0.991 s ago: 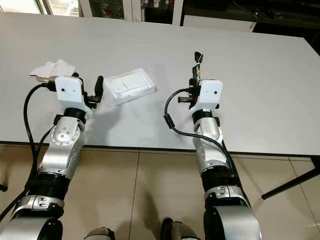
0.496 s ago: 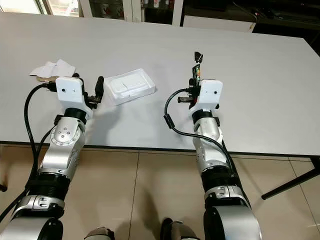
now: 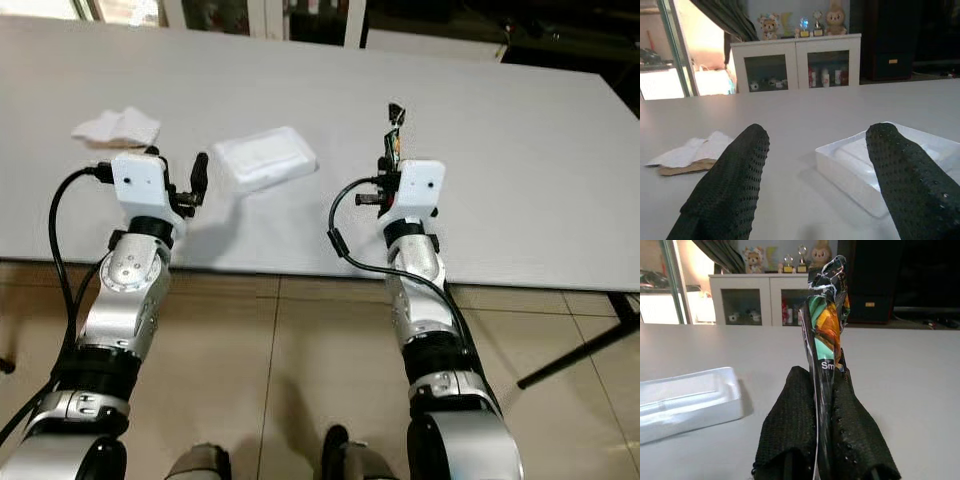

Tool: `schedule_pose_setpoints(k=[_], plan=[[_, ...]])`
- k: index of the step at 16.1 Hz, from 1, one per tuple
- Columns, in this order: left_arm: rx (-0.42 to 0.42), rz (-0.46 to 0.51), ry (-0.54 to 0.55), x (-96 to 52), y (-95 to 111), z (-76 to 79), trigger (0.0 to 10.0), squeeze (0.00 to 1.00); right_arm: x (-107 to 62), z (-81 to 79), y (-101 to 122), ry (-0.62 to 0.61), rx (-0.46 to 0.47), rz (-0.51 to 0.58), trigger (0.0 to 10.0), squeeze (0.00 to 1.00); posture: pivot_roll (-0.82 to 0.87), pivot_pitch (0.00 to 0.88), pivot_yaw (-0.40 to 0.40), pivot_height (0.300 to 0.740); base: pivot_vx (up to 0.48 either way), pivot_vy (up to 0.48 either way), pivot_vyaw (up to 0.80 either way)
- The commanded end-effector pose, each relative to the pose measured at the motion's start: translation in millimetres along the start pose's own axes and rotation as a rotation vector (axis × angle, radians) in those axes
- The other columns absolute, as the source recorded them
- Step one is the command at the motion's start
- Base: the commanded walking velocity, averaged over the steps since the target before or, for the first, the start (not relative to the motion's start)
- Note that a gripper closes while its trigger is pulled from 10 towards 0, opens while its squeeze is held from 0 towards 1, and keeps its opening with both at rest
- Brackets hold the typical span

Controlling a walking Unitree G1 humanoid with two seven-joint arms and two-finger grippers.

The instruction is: Picking trash to rubbish bin

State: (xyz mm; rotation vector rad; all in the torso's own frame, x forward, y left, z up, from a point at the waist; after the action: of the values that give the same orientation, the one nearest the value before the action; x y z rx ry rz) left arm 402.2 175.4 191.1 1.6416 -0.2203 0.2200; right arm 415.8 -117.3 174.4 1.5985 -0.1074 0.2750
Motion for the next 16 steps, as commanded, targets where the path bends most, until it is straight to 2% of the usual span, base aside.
schedule_pose_setpoints(k=[1,16], plan=[[-0.005,0.003,-0.001,-1.0,-0.2,2.9,10.0,0.0,0.2,4.4,-0.3,-0.004,-0.001,-0.004,10.0,0.0,-0.01,0.093,-0.072,0.74,-0.259,0.0,0.0],[-0.007,-0.002,0.002,-1.1,-2.0,2.8,10.0,0.0,0.4,3.1,-2.0,0.006,-0.001,-0.012,10.0,0.0,-0.01,0.091,-0.083,0.74,-0.258,0.0,0.0]])
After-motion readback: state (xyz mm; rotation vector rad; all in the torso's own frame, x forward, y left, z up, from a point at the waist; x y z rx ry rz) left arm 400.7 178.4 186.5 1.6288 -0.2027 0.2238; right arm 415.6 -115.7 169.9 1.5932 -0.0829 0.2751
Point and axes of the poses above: a point about 5 cm out from each wrist's last joint towards the gripper, its own x axis pointing out of the wrist towards the gripper, its own y axis along the axis of the wrist's last joint, z = x × y, the point moved 5 cm from there along x, pointing out of the wrist towards the gripper, and after that the axes turned 4 degrees about -x, right-handed, at the moved point
